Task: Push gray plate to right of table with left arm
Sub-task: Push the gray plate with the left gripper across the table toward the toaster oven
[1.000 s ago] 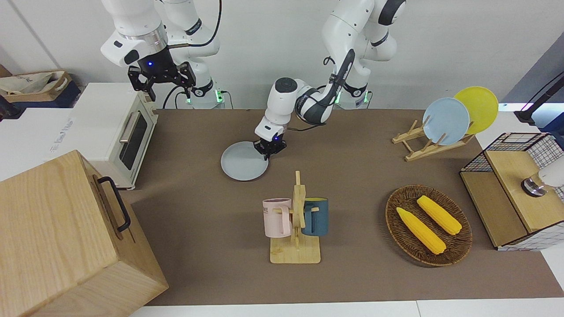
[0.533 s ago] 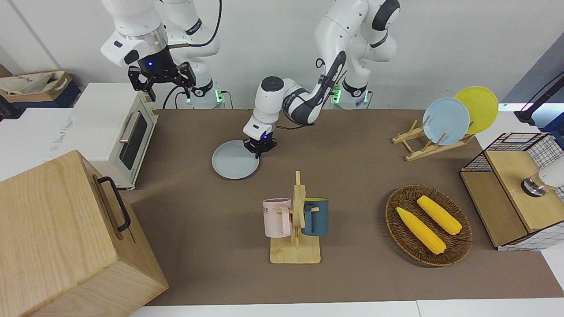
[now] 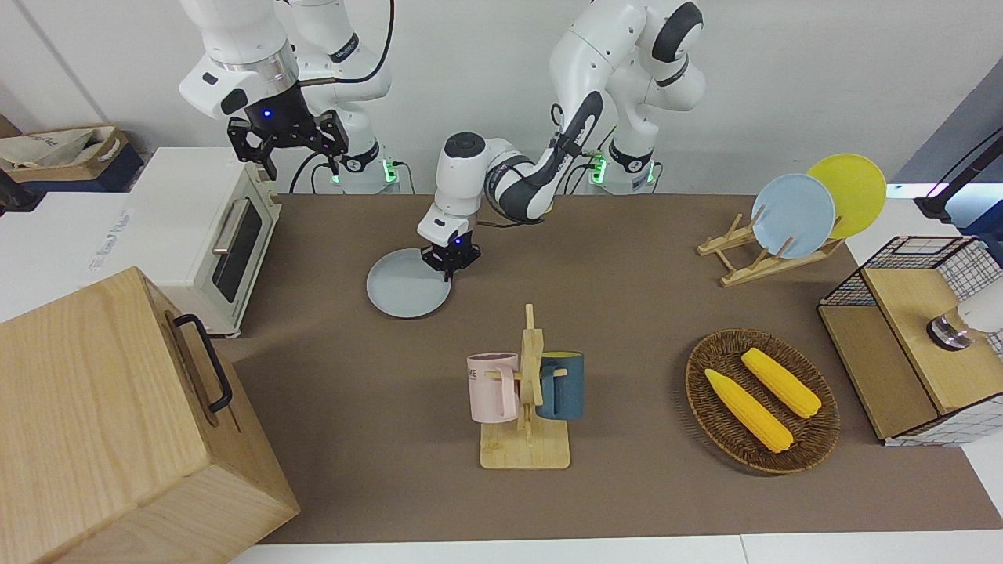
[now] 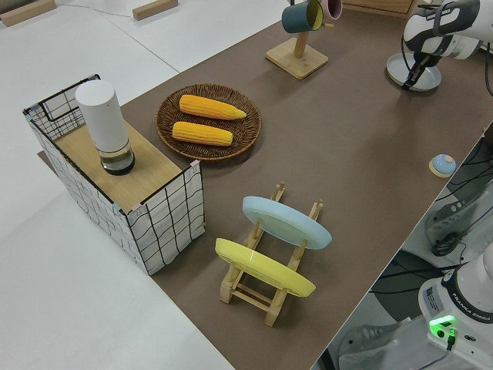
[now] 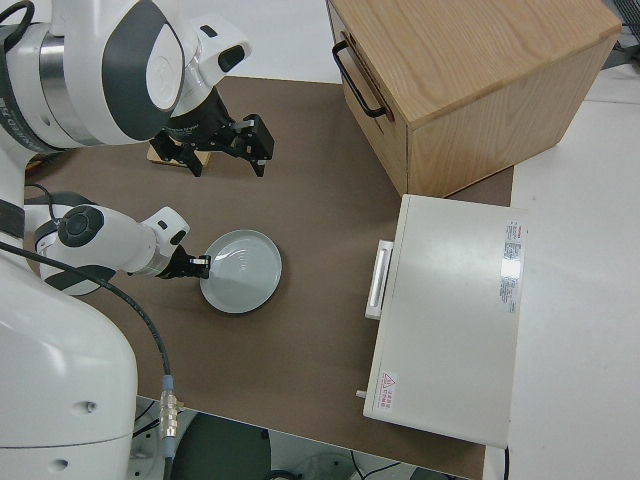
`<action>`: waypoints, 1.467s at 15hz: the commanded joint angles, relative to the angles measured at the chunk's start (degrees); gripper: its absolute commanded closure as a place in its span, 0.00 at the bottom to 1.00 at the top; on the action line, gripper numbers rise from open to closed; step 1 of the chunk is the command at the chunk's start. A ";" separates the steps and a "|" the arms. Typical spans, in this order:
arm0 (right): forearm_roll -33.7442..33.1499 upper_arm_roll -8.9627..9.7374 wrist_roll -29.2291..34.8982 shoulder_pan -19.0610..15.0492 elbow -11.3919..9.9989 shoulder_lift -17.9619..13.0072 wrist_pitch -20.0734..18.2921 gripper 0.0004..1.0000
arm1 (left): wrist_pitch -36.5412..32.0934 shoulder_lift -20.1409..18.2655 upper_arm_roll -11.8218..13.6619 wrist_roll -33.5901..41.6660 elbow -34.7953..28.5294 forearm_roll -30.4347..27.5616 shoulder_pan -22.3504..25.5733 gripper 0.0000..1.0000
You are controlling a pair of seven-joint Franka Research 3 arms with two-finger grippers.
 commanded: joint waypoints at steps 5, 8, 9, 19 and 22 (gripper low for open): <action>0.46 0.32 -0.15 -0.62 -0.03 -0.43 -0.69 0.02 | -2.00 4.19 0.59 -0.71 2.41 4.57 -0.87 0.01; 0.46 0.32 -0.15 -0.62 0.05 -0.43 -0.69 0.02 | -3.85 3.05 0.50 0.34 2.32 4.48 -0.26 0.01; 0.46 0.32 -0.15 -0.62 0.05 -0.43 -0.69 0.02 | -4.55 2.44 0.50 0.78 2.32 4.30 0.01 0.01; 0.46 0.23 -0.06 -0.62 -0.03 -0.43 -0.69 0.02 | -16.67 -4.24 -9.42 16.94 1.62 -4.48 17.39 0.01; 0.46 0.32 -0.15 -0.62 0.05 -0.43 -0.69 0.02 | -20.63 -6.09 -14.42 22.05 1.62 -6.94 25.30 0.01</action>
